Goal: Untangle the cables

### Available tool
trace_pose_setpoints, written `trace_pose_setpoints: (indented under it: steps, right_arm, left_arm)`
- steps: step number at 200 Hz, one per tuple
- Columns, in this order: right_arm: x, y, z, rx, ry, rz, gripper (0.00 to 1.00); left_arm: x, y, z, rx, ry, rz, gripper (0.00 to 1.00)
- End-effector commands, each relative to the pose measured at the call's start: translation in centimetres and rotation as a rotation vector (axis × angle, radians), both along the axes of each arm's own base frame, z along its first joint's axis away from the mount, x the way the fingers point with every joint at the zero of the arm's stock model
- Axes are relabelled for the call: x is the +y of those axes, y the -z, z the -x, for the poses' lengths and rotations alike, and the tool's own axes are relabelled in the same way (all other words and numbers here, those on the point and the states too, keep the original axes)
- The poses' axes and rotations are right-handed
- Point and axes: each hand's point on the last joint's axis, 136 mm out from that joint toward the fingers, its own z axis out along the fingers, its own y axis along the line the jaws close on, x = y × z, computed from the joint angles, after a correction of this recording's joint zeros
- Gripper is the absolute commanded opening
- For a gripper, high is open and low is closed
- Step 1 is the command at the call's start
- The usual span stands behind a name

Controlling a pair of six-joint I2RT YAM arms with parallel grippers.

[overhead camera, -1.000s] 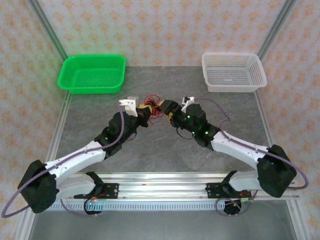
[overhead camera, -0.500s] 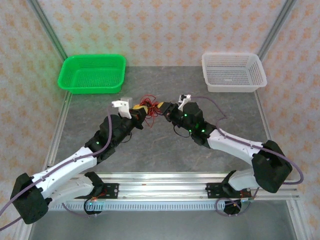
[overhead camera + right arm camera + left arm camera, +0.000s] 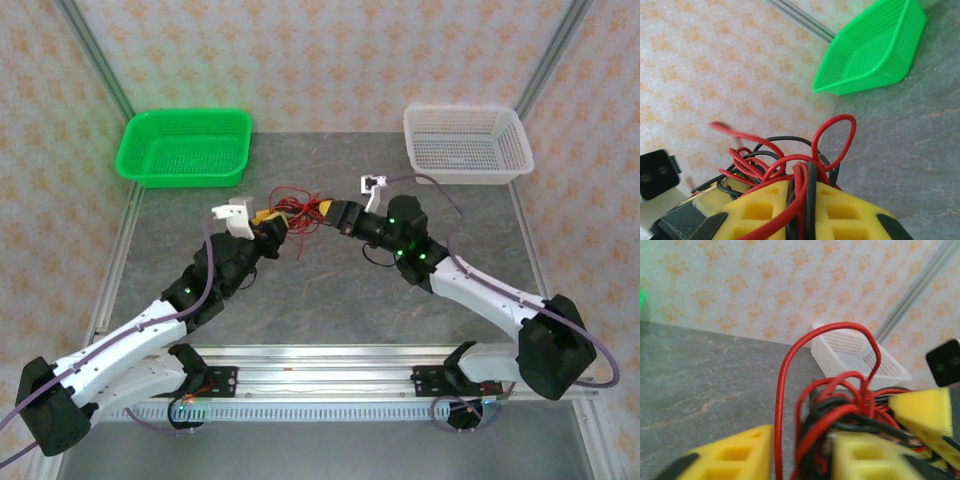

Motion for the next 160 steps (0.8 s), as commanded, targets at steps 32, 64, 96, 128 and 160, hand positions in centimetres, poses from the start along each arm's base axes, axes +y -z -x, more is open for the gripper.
trace_pose_setpoints:
  steps: [32,64,96,128,160]
  right_arm:
    - [-0.5,-4.5,1.8,-0.249,-0.093,0.020,0.00]
    - [-1.3,-4.0,0.4,-0.351,-0.064,0.213,0.00]
    - [-2.2,-3.6,-1.0,-0.484,-0.028,0.422,0.00]
    - [-2.9,-2.9,-2.5,-0.534,0.013,0.554,0.00]
    - [-2.5,-2.6,-2.4,-0.571,-0.022,0.581,0.00]
  left_arm:
    - [0.5,0.0,0.6,-0.017,0.014,-0.022,0.76]
    - [0.1,-0.7,1.9,-0.020,0.088,-0.054,0.77]
    - [-0.1,-1.7,2.8,-0.011,0.133,-0.069,0.76]
    - [-1.0,-2.4,3.4,0.001,0.194,-0.091,0.74]
    - [-1.6,-3.1,3.1,-0.002,0.209,-0.109,0.74]
